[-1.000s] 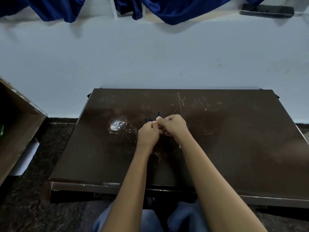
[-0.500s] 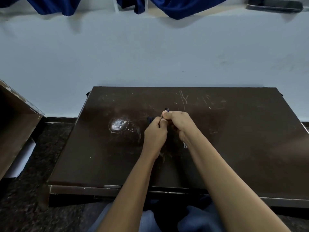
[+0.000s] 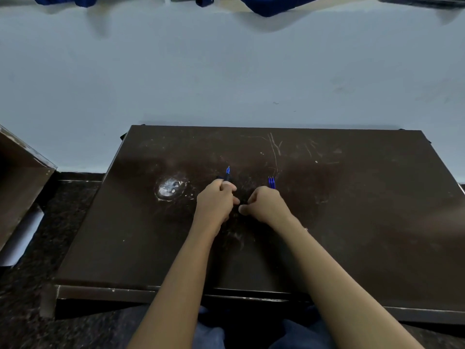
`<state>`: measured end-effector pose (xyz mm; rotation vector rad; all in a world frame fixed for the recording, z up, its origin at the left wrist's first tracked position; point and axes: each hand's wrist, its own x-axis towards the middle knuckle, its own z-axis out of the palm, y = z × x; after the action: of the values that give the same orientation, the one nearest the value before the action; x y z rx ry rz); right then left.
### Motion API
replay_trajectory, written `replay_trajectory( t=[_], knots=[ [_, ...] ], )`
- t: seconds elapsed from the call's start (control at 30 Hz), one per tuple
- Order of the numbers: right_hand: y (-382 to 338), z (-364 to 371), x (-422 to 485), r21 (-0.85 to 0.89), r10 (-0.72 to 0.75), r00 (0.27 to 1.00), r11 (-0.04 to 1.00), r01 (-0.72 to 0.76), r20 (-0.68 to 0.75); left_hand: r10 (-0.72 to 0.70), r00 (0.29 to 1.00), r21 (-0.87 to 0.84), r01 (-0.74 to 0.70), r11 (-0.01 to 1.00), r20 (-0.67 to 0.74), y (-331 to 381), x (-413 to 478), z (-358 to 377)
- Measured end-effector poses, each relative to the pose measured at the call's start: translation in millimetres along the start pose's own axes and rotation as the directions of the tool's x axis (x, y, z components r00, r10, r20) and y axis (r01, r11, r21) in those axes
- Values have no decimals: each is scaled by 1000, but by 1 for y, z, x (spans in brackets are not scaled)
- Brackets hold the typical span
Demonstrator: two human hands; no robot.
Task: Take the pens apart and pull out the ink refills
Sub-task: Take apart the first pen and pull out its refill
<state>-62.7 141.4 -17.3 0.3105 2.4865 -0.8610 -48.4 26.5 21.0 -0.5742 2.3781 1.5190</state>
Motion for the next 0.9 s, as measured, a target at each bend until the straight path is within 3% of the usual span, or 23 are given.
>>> replay_trajectory(
  t=[0.33, 0.37, 0.43, 0.53, 0.6, 0.9],
  knots=[
    [1, 11, 4, -139, 37, 999, 990, -38, -9, -22, 1000, 31, 22, 999, 1, -5, 7, -1],
    [2, 6, 3, -71, 30, 998, 997, -35, -62, -11, 1000, 36, 10, 999, 12, -6, 7, -1],
    [2, -6, -1, 245, 6, 986, 969, 35, -164, 19, 999, 41, -20, 999, 27, -8, 8, -2],
    [-7, -17, -11, 741, -17, 997, 668, 64, -71, 79, 995, 81, -84, 993, 63, -10, 7, -4],
    [-13, -16, -13, 829, -40, 999, 560, 21, 1, 133, 987, 119, -143, 982, 90, -10, 4, -4],
    [-20, -15, -11, 905, 54, 998, 423, -44, 24, 131, 982, 124, -148, 981, 133, -3, 0, 1]
  ],
)
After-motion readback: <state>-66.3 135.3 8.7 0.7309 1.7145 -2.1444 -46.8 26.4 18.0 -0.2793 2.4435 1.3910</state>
